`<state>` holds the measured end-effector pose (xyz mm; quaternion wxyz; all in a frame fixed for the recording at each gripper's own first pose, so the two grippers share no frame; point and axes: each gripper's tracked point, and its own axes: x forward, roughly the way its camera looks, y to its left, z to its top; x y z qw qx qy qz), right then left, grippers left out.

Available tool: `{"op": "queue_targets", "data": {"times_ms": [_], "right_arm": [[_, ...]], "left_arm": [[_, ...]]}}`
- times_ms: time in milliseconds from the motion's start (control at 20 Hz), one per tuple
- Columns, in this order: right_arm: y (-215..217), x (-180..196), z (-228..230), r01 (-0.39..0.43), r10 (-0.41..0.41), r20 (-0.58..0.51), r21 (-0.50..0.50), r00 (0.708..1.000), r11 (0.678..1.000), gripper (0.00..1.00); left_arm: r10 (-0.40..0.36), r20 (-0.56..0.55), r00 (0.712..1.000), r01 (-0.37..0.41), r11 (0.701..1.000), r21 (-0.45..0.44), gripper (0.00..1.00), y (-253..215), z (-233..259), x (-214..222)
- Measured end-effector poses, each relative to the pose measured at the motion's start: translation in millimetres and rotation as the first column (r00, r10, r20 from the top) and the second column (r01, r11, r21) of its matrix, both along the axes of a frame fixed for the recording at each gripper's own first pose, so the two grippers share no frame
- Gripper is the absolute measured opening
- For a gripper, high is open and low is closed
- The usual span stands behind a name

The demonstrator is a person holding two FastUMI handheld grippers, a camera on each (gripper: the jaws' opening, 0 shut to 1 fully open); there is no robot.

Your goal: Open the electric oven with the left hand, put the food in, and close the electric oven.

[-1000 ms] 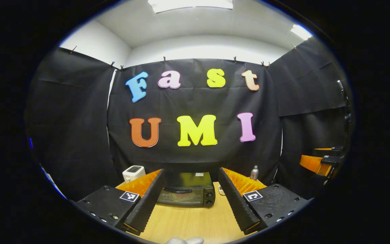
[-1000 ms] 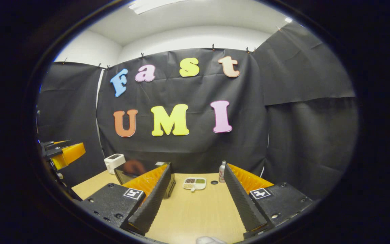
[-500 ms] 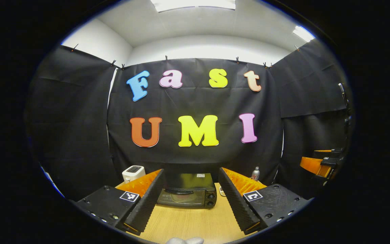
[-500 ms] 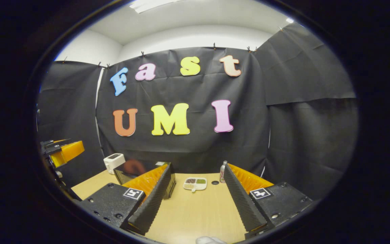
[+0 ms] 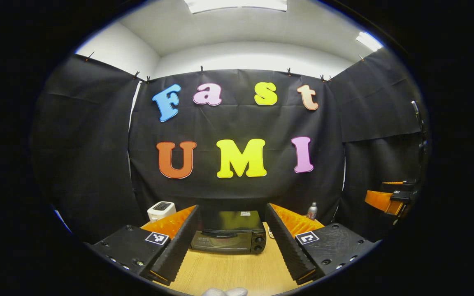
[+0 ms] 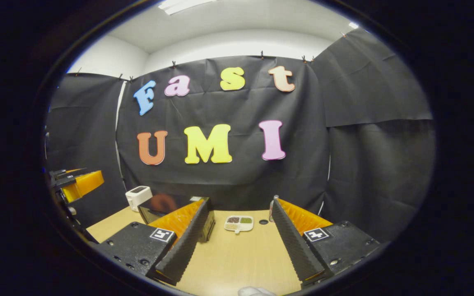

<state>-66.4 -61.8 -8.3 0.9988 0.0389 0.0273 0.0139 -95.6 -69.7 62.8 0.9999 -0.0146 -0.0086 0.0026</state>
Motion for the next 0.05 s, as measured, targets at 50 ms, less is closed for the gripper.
{"op": "queue_targets", "data": {"times_ms": [50], "right_arm": [[-0.5,1.5,-1.1,0.003,-0.003,0.0,0.001,1.0,1.0,0.96]], "left_arm": [[-0.002,-0.001,1.0,0.002,1.0,0.001,0.87,-0.1,-1.3,1.8]]}}
